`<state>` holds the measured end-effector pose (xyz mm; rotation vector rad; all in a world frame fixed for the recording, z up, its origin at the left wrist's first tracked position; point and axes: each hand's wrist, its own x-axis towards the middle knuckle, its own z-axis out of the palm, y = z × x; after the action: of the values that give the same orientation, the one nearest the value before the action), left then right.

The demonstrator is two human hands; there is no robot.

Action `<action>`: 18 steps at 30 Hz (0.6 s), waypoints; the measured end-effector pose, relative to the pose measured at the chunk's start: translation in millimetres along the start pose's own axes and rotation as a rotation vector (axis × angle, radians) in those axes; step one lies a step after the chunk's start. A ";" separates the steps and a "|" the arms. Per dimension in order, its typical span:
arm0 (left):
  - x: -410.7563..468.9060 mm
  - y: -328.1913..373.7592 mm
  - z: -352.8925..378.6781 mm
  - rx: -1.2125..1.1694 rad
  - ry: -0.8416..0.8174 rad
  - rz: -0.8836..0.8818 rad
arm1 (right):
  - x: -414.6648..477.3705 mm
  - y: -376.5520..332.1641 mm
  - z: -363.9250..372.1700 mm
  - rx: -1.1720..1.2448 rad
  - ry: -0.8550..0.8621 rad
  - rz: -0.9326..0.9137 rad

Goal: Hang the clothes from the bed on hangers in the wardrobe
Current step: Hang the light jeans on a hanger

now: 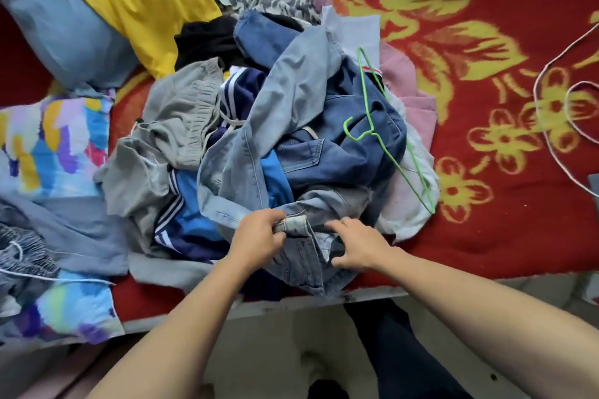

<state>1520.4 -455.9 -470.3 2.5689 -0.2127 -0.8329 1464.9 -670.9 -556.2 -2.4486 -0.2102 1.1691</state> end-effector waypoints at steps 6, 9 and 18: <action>-72.5 -69.5 -44.3 -0.169 0.152 -0.001 | 1.4 -36.8 42.5 0.126 0.089 0.231; -100.6 -91.0 -57.6 -0.198 0.154 -0.017 | -19.7 -53.1 29.4 0.242 0.269 0.288; -177.0 -98.4 -146.7 -0.333 0.268 0.100 | -110.5 -98.4 -17.1 0.294 0.602 0.429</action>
<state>1465.1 -268.2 -314.7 2.3023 -0.1086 -0.4372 1412.1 -621.4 -426.0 -2.5028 0.6400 0.4994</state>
